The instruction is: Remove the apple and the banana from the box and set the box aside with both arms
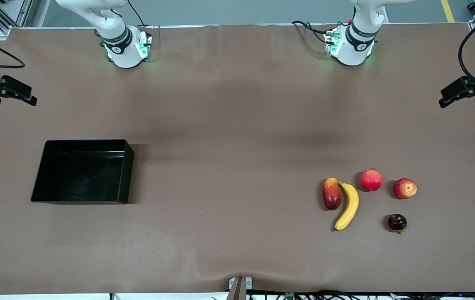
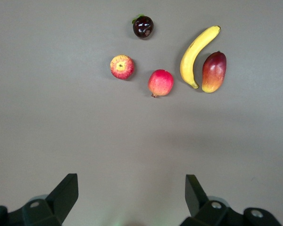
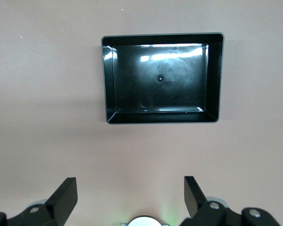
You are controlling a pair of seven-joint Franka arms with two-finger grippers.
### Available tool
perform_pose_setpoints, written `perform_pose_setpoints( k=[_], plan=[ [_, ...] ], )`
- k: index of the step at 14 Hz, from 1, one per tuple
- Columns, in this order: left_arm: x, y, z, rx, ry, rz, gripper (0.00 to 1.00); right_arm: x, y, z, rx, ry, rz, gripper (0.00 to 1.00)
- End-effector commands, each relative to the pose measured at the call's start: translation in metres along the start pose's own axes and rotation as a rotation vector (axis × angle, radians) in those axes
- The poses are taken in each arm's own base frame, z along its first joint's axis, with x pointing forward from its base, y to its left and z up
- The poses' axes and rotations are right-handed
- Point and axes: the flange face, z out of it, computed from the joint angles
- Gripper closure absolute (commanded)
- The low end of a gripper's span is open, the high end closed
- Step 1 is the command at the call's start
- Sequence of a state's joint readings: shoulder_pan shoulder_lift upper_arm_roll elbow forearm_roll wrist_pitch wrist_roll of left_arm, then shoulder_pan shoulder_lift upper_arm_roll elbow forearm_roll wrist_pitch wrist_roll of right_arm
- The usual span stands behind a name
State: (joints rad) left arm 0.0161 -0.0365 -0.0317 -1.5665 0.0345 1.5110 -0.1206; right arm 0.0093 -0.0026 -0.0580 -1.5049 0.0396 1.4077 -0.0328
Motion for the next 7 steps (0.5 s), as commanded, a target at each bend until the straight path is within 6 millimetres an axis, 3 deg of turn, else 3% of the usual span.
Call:
perform_pose_setpoints(
  k=[1, 7],
  plan=[
    [-0.0017, -0.0011, -0.0062, -0.017, -0.005, 0.006, 0.0, -0.0043, 0.0054, -0.0075, -0.013, 0.002, 0.013, 0.0],
    [-0.0047, 0.0009, -0.0055, -0.02, -0.028, -0.007, 0.0, 0.0012, 0.009, -0.0159, -0.015, 0.087, 0.016, 0.0]
  ],
)
